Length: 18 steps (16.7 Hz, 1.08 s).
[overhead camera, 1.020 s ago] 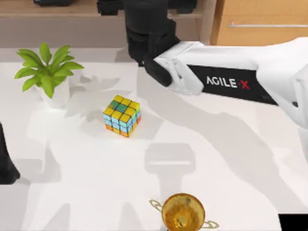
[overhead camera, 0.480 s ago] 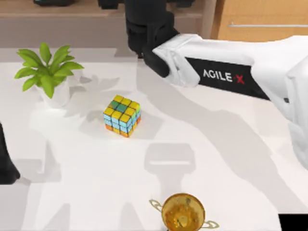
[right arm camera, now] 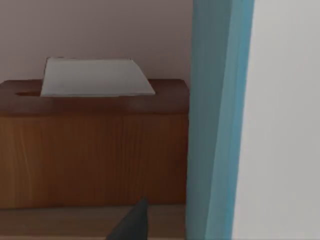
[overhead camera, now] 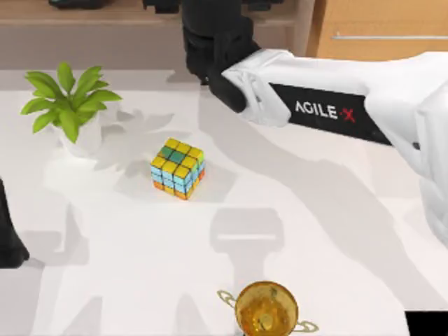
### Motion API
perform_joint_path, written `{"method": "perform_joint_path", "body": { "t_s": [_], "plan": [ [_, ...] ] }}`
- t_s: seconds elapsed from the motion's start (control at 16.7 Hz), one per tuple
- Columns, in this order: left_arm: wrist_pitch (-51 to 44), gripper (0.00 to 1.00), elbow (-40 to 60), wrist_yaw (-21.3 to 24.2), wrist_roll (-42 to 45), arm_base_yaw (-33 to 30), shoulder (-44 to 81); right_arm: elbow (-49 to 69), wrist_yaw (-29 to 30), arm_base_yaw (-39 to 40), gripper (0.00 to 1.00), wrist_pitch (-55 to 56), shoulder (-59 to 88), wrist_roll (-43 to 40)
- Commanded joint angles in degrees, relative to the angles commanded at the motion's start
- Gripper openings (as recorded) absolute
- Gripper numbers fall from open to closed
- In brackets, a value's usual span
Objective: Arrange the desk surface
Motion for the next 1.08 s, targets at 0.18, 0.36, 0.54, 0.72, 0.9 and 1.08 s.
{"method": "perform_joint_path", "body": {
  "t_s": [0.18,0.36,0.54,0.72,0.9,1.08],
  "plan": [
    [0.0,1.0,0.0,0.0,0.0,0.0,0.0,0.0,0.0,0.0,0.4,0.0,0.0,0.0],
    [0.0,1.0,0.0,0.0,0.0,0.0,0.0,0.0,0.0,0.0,0.17,0.0,0.0,0.0],
    [0.0,1.0,0.0,0.0,0.0,0.0,0.0,0.0,0.0,0.0,0.0,0.0,0.0,0.0],
    [0.0,1.0,0.0,0.0,0.0,0.0,0.0,0.0,0.0,0.0,0.0,0.0,0.0,0.0],
    [0.0,1.0,0.0,0.0,0.0,0.0,0.0,0.0,0.0,0.0,0.0,0.0,0.0,0.0],
    [0.0,1.0,0.0,0.0,0.0,0.0,0.0,-0.19,0.05,0.27,0.0,0.06,-0.29,0.07]
  ]
}}
